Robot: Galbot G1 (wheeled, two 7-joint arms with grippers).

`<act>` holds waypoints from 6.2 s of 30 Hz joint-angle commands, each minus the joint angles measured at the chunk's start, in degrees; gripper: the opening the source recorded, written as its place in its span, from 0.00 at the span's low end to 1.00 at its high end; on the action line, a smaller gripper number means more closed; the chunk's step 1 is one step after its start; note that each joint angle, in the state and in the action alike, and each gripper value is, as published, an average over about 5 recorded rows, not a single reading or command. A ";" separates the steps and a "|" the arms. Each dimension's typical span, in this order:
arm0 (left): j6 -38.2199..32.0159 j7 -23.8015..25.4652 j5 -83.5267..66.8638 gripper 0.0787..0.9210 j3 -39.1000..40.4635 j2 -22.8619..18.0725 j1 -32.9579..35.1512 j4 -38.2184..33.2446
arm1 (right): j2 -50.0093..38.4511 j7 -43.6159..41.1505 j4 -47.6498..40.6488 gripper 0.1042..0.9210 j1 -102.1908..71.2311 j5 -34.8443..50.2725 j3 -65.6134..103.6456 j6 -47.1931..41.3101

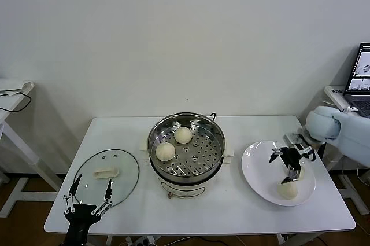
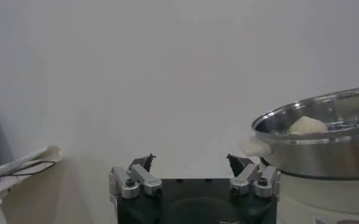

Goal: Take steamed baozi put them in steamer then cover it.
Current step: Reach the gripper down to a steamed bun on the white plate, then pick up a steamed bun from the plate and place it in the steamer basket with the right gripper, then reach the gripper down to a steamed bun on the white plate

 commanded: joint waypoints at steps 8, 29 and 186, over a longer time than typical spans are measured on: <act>-0.07 -0.02 0.11 0.88 0.05 -0.02 0.31 0.52 | -0.47 1.07 -3.31 0.88 -8.44 -4.23 5.03 0.05; -0.06 -0.13 0.10 0.88 0.22 -0.05 0.08 0.92 | -0.56 1.64 -2.92 0.79 -8.64 -4.93 4.92 -1.27; -0.82 -0.57 -0.37 0.88 -1.15 0.23 0.05 0.59 | 5.66 -0.36 -21.71 0.65 -14.20 -8.29 20.39 2.28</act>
